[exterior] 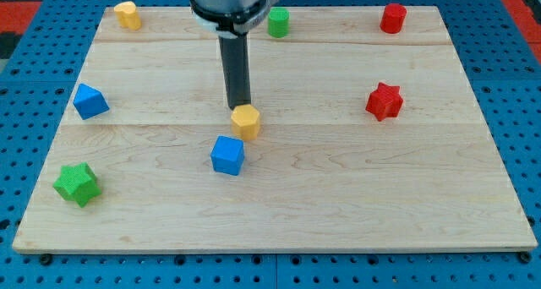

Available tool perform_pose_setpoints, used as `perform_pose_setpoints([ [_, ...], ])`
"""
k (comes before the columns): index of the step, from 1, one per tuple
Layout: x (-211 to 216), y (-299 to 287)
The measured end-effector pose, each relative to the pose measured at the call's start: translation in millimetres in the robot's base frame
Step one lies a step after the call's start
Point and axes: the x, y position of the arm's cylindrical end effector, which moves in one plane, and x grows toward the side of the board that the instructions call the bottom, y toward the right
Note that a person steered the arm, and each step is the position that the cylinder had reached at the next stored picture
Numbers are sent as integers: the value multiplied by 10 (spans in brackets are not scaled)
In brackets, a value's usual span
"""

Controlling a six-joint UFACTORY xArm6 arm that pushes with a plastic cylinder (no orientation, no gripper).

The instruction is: Push the yellow hexagon parallel to the right side of the green star

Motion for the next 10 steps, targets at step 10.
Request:
perform_pose_setpoints([
  [10, 994, 1064],
])
